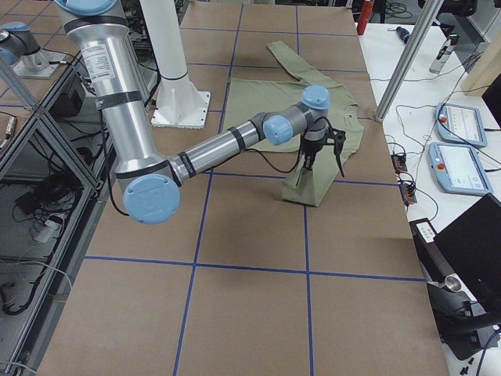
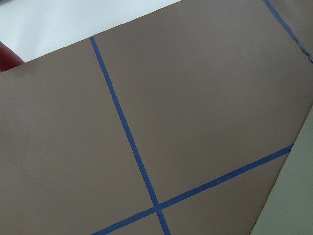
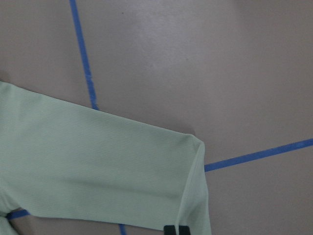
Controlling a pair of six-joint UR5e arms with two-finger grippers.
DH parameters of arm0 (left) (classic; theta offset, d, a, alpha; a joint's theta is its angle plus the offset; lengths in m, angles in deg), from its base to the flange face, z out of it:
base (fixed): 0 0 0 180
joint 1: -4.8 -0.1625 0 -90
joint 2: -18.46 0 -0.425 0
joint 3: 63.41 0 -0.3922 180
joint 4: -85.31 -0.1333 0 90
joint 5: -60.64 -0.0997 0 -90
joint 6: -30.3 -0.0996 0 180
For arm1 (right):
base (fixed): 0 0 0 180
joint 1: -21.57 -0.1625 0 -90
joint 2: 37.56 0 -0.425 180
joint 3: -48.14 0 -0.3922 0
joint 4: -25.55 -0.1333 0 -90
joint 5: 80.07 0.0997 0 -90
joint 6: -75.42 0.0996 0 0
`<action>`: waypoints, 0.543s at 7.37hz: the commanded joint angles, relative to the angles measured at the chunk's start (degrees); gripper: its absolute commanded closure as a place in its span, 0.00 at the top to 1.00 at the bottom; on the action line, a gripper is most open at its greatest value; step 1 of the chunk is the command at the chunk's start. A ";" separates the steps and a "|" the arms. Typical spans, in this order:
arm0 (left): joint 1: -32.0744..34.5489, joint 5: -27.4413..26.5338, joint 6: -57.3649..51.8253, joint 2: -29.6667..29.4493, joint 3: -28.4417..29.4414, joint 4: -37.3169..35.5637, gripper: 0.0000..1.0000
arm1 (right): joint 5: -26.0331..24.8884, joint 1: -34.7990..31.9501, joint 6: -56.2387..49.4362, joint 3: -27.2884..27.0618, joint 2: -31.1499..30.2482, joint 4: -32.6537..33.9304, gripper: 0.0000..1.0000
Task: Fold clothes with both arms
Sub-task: 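Carry the grasped sleeve across the shirt toward the collar with the right gripper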
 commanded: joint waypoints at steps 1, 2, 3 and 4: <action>0.00 0.00 0.03 0.00 0.10 0.00 1.00 | -7.48 6.55 10.30 1.03 15.25 12.46 0.00; 0.00 0.00 0.03 0.00 0.19 0.00 1.00 | -7.68 7.18 12.61 5.05 21.57 12.48 0.00; 0.00 0.00 0.12 0.00 0.10 0.00 1.00 | -8.64 7.88 13.94 11.96 29.99 12.40 0.00; 0.00 0.00 0.12 0.00 0.10 0.00 1.00 | -10.56 8.76 14.04 18.56 37.20 12.31 0.00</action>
